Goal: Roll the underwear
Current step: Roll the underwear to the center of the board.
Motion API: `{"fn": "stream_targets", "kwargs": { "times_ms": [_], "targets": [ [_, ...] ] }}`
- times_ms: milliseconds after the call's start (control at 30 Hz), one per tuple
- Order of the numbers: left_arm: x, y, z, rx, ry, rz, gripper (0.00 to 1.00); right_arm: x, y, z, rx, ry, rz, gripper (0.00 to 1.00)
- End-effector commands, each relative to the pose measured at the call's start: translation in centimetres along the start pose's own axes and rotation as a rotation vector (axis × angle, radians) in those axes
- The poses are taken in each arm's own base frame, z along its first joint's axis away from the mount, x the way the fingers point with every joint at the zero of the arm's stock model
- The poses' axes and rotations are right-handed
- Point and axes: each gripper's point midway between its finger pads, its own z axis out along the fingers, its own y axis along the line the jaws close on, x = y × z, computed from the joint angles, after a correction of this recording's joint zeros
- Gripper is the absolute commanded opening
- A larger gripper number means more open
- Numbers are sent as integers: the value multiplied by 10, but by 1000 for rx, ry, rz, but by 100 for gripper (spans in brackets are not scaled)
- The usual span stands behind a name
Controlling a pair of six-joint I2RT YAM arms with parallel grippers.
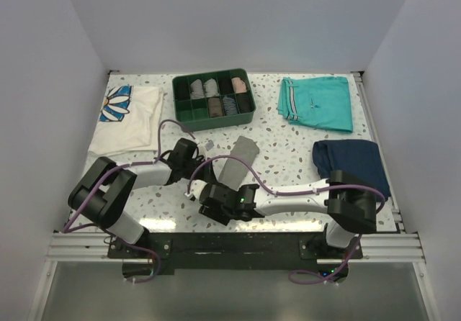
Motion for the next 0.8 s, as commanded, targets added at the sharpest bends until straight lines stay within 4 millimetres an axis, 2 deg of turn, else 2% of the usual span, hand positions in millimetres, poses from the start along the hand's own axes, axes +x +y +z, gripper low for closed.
{"fn": "stream_targets", "kwargs": {
  "times_ms": [0, 200, 400, 600, 767],
  "targets": [
    [37, 41, 2, -163, 110, -27, 20, -17, -4, 10, 42, -51, -36, 50],
    [39, 41, 1, -163, 108, -31, 20, -11, -11, 23, 95, -45, -53, 49],
    [39, 41, 0, -163, 111, -32, 20, 3, -15, 27, 117, -8, -76, 47],
    [38, 39, 1, -157, 110, -29, 20, 32, -20, 29, 134, 46, -81, 46],
    [38, 39, 1, -153, 111, -31, 20, 44, -18, 33, 127, 77, -79, 45]
  ]
}}
